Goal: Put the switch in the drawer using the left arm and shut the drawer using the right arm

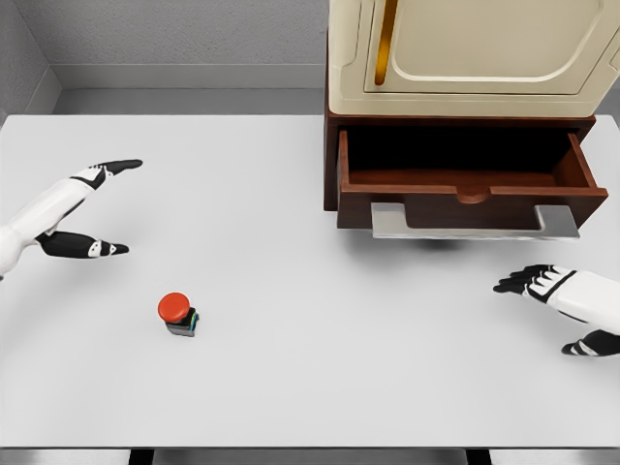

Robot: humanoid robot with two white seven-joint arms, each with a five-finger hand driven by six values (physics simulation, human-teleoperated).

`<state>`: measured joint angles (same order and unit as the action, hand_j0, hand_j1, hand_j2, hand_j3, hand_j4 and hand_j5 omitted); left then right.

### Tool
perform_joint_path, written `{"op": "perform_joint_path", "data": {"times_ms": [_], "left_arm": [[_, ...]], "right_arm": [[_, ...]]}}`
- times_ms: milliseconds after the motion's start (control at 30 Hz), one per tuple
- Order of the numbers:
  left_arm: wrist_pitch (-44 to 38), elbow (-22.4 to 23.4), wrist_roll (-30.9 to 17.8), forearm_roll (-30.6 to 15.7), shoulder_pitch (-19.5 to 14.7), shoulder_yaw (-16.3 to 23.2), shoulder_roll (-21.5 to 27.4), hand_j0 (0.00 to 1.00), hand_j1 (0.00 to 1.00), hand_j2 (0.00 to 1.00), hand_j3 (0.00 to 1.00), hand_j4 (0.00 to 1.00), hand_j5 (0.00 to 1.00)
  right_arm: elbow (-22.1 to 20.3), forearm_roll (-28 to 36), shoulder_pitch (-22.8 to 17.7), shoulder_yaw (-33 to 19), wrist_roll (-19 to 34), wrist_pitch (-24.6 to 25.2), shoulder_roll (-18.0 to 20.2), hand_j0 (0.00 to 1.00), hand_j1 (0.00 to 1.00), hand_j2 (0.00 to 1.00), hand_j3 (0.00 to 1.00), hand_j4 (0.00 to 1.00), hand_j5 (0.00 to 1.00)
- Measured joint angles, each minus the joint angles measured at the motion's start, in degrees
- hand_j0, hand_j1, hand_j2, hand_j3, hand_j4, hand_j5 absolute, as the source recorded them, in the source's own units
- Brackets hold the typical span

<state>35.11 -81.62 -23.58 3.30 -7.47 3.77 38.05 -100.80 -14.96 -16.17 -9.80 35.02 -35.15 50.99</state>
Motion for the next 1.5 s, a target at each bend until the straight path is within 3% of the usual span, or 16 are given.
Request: {"op": "perform_joint_path", "data": {"times_ms": [133, 167, 200, 233, 267, 333, 433, 567, 667, 933, 1233, 1333, 1500], "left_arm": [[0.0, -0.04, 0.1, -0.09, 0.18, -1.45, -0.18, 1.0, 1.0, 1.0, 1.0, 1.0, 1.0], [-0.01, -0.1, 0.23, -0.22, 0.7, -1.87, -0.24, 1.0, 1.0, 1.0, 1.0, 1.0, 1.0], [0.01, -0.2, 0.35, -0.5, 1.84, -2.25, -0.22, 1.0, 1.0, 1.0, 1.0, 1.0, 1.0], [0.01, -0.34, 0.45, -1.31, 2.63, -2.56, -0.17, 1.0, 1.0, 1.0, 1.0, 1.0, 1.0], [0.01, -0.5, 0.52, -2.66, 4.04, -2.65, 0.04, 1.0, 1.0, 1.0, 1.0, 1.0, 1.0], [0.03, -1.12, 0.6, -6.83, 8.08, -2.26, 1.9, 1.0, 1.0, 1.0, 1.0, 1.0, 1.0], [-0.02, -2.12, 0.6, -13.08, 8.35, -0.95, 3.71, 1.0, 1.0, 1.0, 1.0, 1.0, 1.0], [-0.03, -2.37, 0.45, -22.14, 8.35, 4.88, 7.84, 1.0, 1.0, 1.0, 1.0, 1.0, 1.0], [-0.03, -2.2, 0.31, -25.65, 8.53, 8.65, 9.04, 1.0, 1.0, 1.0, 1.0, 1.0, 1.0], [-0.04, 2.02, -0.03, -27.5, 9.67, 11.66, 6.48, 1.0, 1.0, 1.0, 1.0, 1.0, 1.0], [0.08, 7.46, -0.14, -29.16, 10.28, 13.66, 2.84, 1.0, 1.0, 1.0, 1.0, 1.0, 1.0], [0.18, 7.2, -0.06, -30.34, 10.63, 13.77, 2.18, 1.0, 1.0, 1.0, 1.0, 1.0, 1.0], [-0.01, 3.06, 0.0, -31.99, 11.86, 13.83, 2.57, 1.0, 1.0, 1.0, 1.0, 1.0, 1.0]], "right_arm": [[0.0, 0.25, 0.18, 0.02, 0.0, -0.01, 0.78, 1.0, 1.0, 1.0, 1.0, 1.0, 1.0], [0.0, 0.3, 0.09, -0.02, 0.0, -0.01, 1.31, 0.92, 0.92, 0.92, 0.92, 0.92, 0.92], [0.0, 0.39, 0.09, -0.11, 0.0, -0.01, 1.76, 0.69, 0.69, 0.69, 0.69, 0.69, 0.69], [0.01, 0.47, -0.09, -0.22, 0.0, -0.01, 2.3, 0.57, 0.57, 0.57, 0.57, 0.57, 0.57], [0.03, 0.8, -0.35, -0.46, 0.0, -0.02, 2.78, 0.54, 0.54, 0.54, 0.54, 0.54, 0.54], [0.05, 1.9, -1.4, -2.32, 0.01, -0.04, 3.37, 0.61, 0.61, 0.61, 0.61, 0.61, 0.61], [0.08, 3.9, -1.58, -5.05, 0.0, -0.01, 3.75, 0.65, 0.65, 0.65, 0.65, 0.65, 0.65], [0.08, 6.45, -1.76, -6.09, 0.0, 0.0, 3.89, 0.68, 0.68, 0.68, 0.68, 0.68, 0.68], [0.04, 7.01, -2.9, -5.91, 0.0, -0.01, 3.96, 0.67, 0.67, 0.67, 0.67, 0.67, 0.67], [0.01, 7.26, -2.9, -4.35, 0.0, -0.01, 4.12, 0.67, 0.67, 0.67, 0.67, 0.67, 0.67], [0.01, 7.81, -3.6, -3.03, 0.0, -0.01, 9.23, 0.67, 0.67, 0.67, 0.67, 0.67, 0.67], [-0.03, 8.2, -3.6, -3.15, 0.0, -0.01, 10.14, 0.68, 0.68, 0.68, 0.68, 0.68, 0.68], [-0.07, 9.71, -3.6, -3.55, 0.0, -0.01, 10.86, 0.68, 0.68, 0.68, 0.68, 0.68, 0.68]]}}
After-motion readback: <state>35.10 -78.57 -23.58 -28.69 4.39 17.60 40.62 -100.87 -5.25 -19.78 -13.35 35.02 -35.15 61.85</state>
